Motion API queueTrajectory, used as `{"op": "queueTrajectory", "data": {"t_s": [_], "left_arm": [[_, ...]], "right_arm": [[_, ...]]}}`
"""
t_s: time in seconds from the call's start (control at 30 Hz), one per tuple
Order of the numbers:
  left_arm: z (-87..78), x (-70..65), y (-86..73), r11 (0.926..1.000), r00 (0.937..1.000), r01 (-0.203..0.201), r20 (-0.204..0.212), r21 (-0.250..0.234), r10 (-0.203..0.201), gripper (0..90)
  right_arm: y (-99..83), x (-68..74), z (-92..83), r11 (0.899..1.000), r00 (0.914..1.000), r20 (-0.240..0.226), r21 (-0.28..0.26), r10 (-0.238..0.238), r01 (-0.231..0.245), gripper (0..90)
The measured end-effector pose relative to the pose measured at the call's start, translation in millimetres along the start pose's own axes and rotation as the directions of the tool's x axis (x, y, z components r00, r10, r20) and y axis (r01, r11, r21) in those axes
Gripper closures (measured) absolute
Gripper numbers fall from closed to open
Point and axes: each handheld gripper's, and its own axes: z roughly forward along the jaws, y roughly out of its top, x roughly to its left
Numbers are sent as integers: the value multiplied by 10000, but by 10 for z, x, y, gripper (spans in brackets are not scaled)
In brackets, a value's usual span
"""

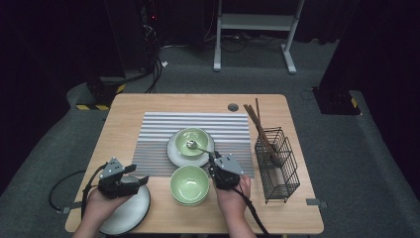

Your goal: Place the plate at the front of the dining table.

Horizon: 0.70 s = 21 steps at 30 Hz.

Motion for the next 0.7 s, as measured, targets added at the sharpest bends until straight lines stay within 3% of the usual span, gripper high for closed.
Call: {"op": "queueTrajectory", "data": {"t_s": [0.43, 0.5, 0.7], "left_arm": [[-16, 11, 1, 10000, 10000, -3, 20, -56, 3, 295], [-16, 10, 2, 10000, 10000, -54, 1, -57, 54, 295], [-3, -5, 6, 9999, 9999, -101, 41, -16, 101, 295]], "right_arm": [[140, -216, 161, 9998, 9975, 690, 56, 170, -175, 724], [150, -230, 140, 9993, 9972, 654, -8, 376, -376, 709], [146, -177, 30, 9994, 9980, 583, -251, 254, -239, 694]]}}
